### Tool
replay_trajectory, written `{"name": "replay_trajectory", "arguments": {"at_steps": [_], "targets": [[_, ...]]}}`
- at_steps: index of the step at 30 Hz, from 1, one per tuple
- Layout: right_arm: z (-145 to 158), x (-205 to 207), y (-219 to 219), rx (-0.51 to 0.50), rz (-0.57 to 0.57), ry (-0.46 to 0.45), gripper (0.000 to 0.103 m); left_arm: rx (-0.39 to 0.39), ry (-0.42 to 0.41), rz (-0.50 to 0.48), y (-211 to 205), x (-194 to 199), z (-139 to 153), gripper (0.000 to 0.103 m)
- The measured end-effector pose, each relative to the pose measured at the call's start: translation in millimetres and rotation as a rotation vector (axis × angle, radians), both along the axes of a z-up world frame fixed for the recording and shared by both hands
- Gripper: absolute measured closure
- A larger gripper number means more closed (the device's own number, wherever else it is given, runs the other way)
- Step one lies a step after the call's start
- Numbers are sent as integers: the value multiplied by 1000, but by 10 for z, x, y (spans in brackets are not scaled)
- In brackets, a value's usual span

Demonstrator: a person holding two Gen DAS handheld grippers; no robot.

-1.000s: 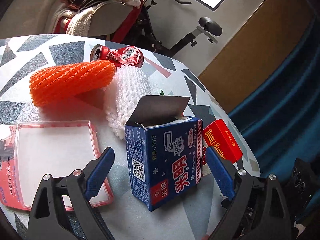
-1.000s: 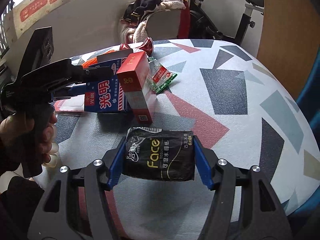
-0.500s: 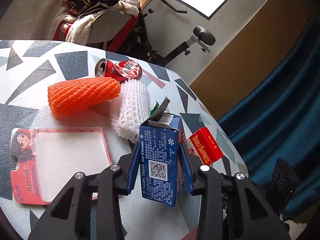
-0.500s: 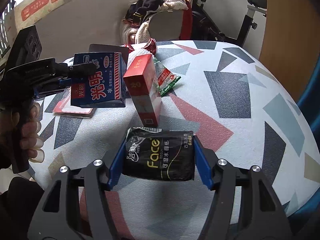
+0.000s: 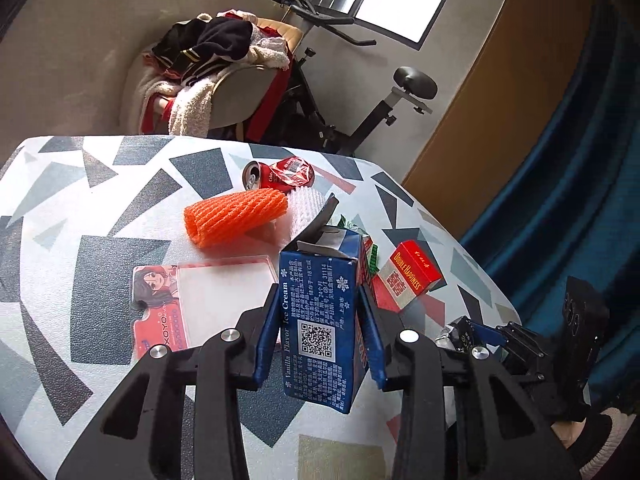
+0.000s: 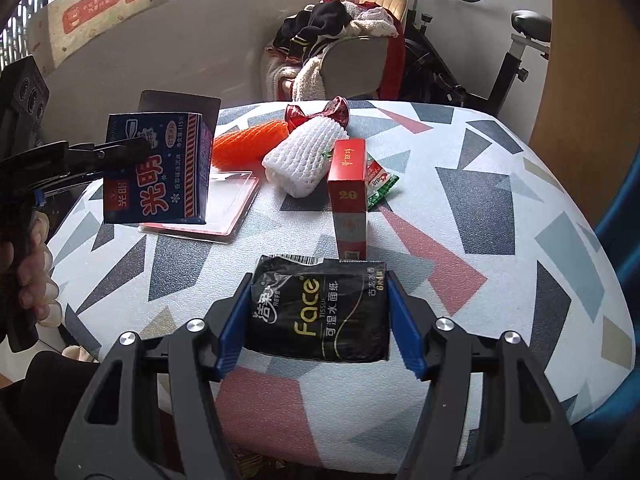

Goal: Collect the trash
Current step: 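Lift the milk carton with the left gripper toward the bin while the right carries the Face pack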

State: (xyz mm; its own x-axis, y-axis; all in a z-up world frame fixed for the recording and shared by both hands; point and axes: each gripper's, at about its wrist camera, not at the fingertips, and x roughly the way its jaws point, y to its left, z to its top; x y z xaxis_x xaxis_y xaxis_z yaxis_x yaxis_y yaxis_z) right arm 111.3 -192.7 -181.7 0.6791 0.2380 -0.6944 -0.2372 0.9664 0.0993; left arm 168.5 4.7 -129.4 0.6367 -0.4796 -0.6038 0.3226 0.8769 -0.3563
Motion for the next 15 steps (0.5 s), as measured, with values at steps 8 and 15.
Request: {"name": "replay_trajectory", "arguments": {"at_steps": [8,15], "targets": [[147,-247,156,8,29,-31,39,55,0,44,224,-561,83,66],[149,-479,264,37,47,-36,39,78,-9,60,332,-1124,67,66]]}}
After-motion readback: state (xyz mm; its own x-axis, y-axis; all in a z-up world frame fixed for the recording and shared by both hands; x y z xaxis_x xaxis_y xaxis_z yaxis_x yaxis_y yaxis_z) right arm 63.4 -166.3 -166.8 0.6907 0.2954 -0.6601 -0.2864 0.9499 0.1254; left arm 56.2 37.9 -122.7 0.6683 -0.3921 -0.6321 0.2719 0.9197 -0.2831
